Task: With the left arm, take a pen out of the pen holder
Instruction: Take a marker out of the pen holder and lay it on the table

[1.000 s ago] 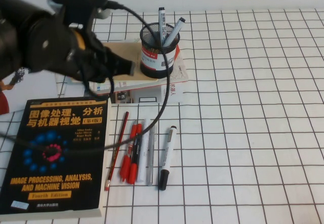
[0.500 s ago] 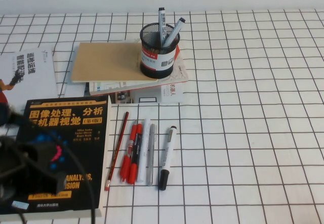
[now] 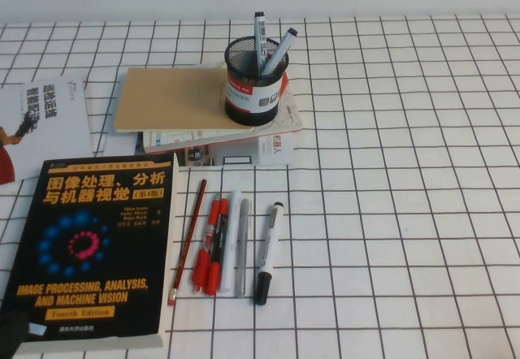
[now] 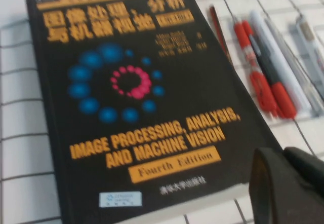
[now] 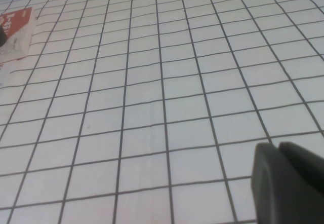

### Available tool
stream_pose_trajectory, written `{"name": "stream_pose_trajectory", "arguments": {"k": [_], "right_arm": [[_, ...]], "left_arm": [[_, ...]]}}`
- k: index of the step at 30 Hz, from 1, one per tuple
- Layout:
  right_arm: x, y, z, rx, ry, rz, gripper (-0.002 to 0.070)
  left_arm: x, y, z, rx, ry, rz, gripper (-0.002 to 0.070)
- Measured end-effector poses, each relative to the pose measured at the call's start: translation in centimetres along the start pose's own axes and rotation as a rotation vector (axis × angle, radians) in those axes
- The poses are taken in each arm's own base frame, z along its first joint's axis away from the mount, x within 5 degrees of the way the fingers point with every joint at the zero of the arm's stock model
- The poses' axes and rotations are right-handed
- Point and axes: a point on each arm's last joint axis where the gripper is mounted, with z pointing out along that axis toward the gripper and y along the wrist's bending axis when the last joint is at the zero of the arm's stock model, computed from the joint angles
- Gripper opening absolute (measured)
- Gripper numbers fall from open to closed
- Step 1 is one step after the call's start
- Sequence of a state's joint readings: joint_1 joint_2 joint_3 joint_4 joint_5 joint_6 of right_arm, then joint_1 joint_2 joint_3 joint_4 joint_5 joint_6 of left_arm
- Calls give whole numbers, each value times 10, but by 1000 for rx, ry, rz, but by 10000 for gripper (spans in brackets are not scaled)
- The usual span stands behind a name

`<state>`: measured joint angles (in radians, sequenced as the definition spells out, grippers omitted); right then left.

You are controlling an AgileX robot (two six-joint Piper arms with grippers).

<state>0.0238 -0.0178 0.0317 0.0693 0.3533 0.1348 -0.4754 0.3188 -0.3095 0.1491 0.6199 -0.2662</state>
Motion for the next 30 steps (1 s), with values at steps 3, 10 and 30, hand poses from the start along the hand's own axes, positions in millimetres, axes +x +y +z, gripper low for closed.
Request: {"name": "stream_pose_trajectory", "arguments": {"k": [3, 10, 30], "right_arm": [[0, 0, 0, 0, 0, 0, -17], [0, 0, 0, 0, 0, 0, -16], [0, 0, 0, 0, 0, 0, -16]], "left_arm": [[10, 6, -5, -56, -80, -42, -1], [37, 14, -11, -164, -226, -164, -1], [75, 13, 17, -126, -143, -316, -1]]}}
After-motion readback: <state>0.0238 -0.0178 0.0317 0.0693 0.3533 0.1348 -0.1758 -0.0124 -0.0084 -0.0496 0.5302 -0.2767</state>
